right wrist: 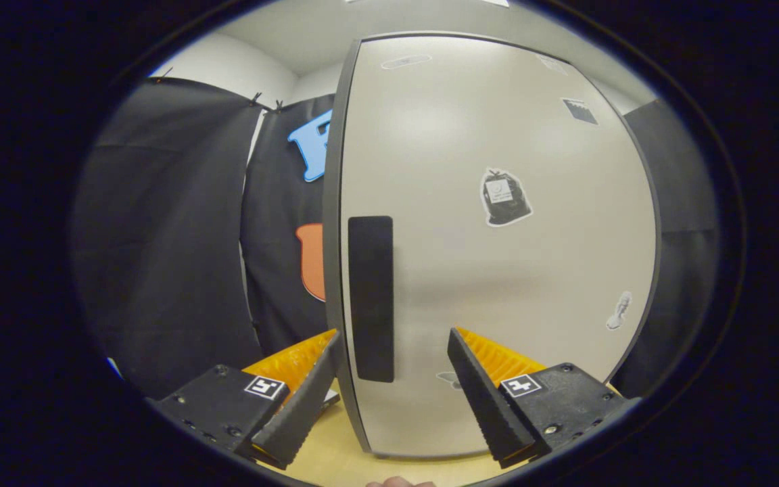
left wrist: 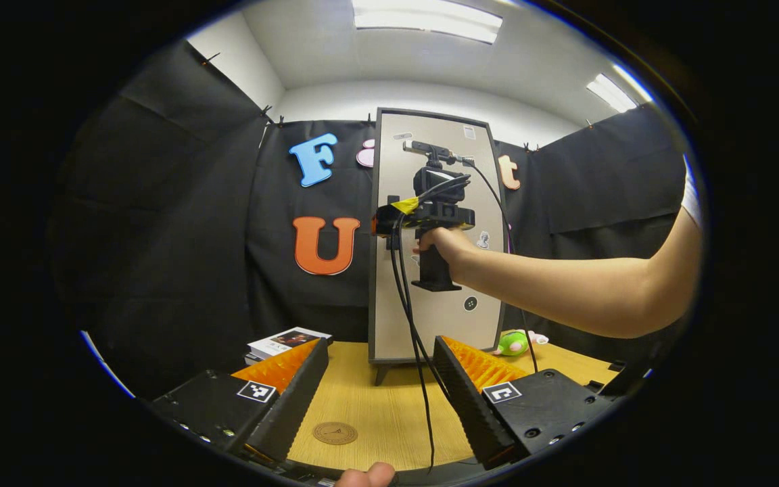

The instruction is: Open the cabinet door with the right hand, grasp the bottle in the cabinet with the left hand and place it on the coaster, then close the cabinet door with the right hand.

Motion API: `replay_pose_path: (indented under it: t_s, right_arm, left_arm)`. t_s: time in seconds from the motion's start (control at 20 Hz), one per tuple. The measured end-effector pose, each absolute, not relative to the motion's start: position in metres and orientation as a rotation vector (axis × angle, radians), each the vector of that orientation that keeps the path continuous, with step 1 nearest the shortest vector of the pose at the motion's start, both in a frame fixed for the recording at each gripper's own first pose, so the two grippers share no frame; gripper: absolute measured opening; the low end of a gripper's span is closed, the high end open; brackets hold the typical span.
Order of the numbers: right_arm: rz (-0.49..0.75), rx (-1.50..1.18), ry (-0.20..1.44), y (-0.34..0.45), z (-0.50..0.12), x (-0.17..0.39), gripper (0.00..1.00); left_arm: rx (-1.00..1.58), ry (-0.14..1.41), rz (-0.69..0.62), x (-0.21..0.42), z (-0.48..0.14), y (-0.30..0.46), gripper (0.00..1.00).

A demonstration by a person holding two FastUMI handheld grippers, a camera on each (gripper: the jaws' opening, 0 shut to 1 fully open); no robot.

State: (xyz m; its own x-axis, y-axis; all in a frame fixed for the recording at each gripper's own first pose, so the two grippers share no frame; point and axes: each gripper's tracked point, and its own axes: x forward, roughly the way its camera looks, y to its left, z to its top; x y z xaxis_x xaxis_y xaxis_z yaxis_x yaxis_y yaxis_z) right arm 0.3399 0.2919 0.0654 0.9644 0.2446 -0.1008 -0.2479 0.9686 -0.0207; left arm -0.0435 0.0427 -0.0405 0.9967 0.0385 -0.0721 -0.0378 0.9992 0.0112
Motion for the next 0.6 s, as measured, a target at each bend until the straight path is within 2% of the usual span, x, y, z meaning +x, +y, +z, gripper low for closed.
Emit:
replay_pose_path:
  t_s: [0.2, 0.25, 0.35, 0.4, 0.45, 0.5, 0.55, 0.6]
  right_arm:
    - [0.258, -0.039, 0.096, 0.300, 0.066, 0.349, 0.99]
    - [0.255, -0.039, 0.103, 0.301, 0.065, 0.352, 0.94]
    - [0.241, -0.030, 0.097, 0.300, 0.066, 0.355, 0.91]
    - [0.242, -0.024, 0.087, 0.301, 0.068, 0.356, 0.83]
    - [0.230, -0.025, 0.080, 0.301, 0.069, 0.357, 0.84]
    - [0.235, -0.026, 0.082, 0.302, 0.068, 0.357, 0.70]
    - [0.254, -0.029, 0.093, 0.307, 0.066, 0.356, 0.67]
    - [0.260, -0.034, 0.100, 0.311, 0.064, 0.357, 0.52]
  left_arm:
    - [0.015, 0.073, 0.053, -0.039, -0.041, 0.052, 0.95]
    - [0.015, 0.073, 0.056, -0.038, -0.041, 0.054, 0.95]
    - [0.018, 0.067, 0.063, -0.037, -0.039, 0.057, 0.95]
    - [0.019, 0.062, 0.067, -0.035, -0.038, 0.058, 0.95]
    - [0.017, 0.060, 0.071, -0.035, -0.038, 0.059, 0.95]
    - [0.012, 0.062, 0.072, -0.034, -0.039, 0.060, 0.95]
    - [0.009, 0.062, 0.072, -0.034, -0.039, 0.060, 0.95]
    - [0.009, 0.058, 0.072, -0.034, -0.038, 0.061, 0.95]
